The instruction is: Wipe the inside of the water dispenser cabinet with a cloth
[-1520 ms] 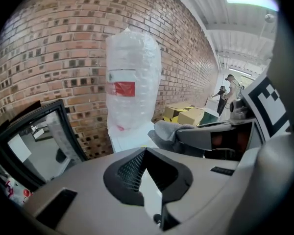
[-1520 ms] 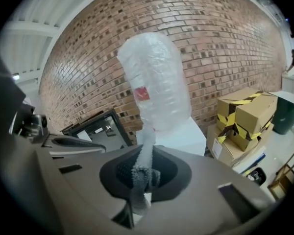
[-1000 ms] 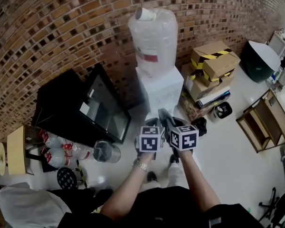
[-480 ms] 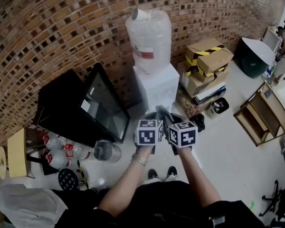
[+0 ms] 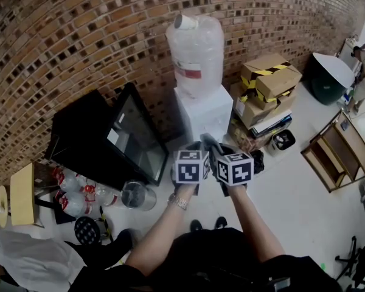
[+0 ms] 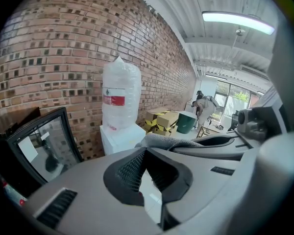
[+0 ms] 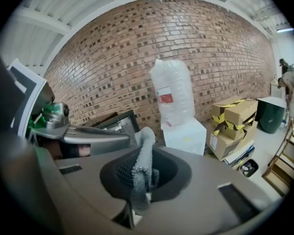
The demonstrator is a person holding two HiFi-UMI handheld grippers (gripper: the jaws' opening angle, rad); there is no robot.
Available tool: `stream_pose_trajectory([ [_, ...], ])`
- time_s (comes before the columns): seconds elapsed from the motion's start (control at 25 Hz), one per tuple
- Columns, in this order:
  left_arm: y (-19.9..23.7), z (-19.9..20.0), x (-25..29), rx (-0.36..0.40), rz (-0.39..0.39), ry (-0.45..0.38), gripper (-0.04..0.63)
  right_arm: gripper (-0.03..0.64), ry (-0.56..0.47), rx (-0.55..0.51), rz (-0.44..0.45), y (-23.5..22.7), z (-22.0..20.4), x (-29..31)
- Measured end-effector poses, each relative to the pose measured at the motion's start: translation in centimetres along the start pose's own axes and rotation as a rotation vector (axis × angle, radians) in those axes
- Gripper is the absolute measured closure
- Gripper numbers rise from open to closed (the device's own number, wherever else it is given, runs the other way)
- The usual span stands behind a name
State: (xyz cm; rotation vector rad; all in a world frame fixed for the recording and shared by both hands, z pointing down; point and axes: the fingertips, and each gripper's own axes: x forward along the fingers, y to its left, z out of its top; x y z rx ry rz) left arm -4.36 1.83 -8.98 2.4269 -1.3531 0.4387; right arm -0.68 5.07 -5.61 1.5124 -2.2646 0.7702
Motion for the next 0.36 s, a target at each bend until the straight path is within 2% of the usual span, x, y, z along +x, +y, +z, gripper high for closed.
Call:
stream_pose_trajectory([
  [0.36,-0.5,0.78,0.64,0.002,-0.011,-0.001,0.595,0.595,0.001,-0.009,0.009,-0.27,0.93,0.28],
])
